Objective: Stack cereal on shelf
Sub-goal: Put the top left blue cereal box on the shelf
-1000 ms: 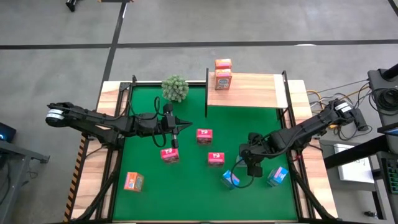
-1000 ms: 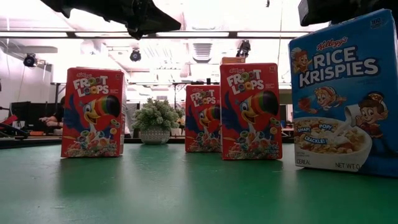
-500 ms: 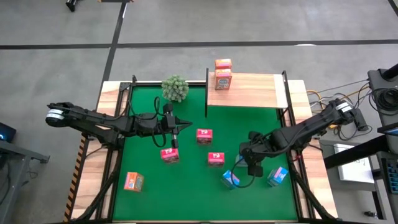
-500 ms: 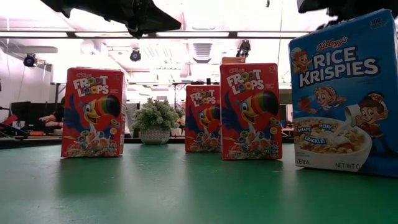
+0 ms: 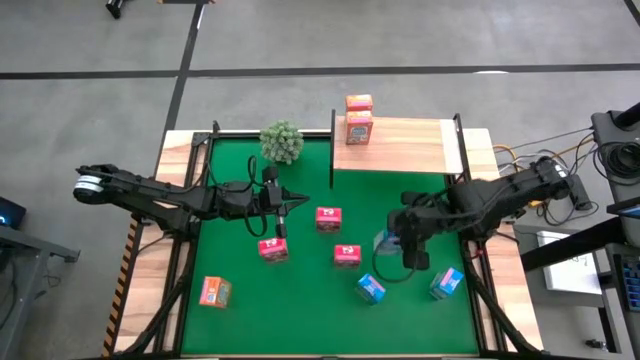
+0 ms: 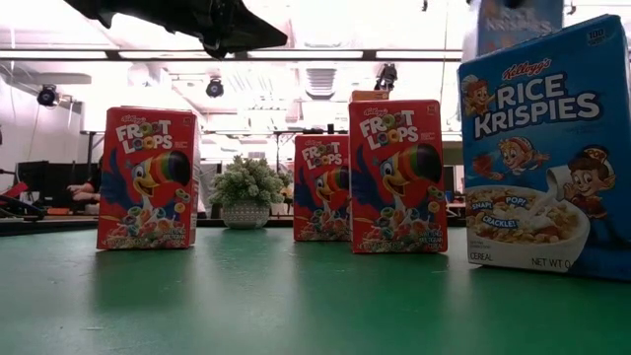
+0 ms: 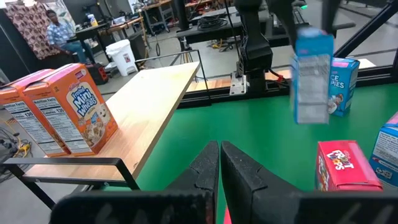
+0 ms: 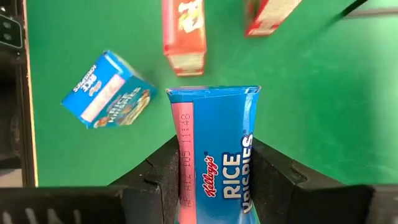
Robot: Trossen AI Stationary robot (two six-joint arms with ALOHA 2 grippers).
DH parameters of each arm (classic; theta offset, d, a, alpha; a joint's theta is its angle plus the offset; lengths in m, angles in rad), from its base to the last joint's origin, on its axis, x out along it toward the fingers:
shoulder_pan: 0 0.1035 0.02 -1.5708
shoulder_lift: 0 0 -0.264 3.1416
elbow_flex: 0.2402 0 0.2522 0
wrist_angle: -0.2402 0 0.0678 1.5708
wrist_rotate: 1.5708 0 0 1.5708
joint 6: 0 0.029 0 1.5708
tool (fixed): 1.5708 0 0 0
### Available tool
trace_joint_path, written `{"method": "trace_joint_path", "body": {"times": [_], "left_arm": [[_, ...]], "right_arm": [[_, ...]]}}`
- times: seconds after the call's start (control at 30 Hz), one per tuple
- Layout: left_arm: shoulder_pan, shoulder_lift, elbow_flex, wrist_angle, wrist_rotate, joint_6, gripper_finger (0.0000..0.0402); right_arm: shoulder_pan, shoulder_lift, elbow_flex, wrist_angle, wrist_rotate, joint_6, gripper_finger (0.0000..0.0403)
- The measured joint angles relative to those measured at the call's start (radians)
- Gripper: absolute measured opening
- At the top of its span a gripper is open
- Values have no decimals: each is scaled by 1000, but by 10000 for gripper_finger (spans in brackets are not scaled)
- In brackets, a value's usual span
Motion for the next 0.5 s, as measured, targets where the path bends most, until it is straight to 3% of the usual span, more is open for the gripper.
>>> {"method": "trace_joint_path", "body": {"times": [0.23,0.5], "left_arm": [[0,0,0,0,0,0,0],[0,0,0,18,0,21,0]], "right_arm": [[-149,-1,148,-138,0,-209,144],[-423,-1,256,-174,-2,-507,144]]}}
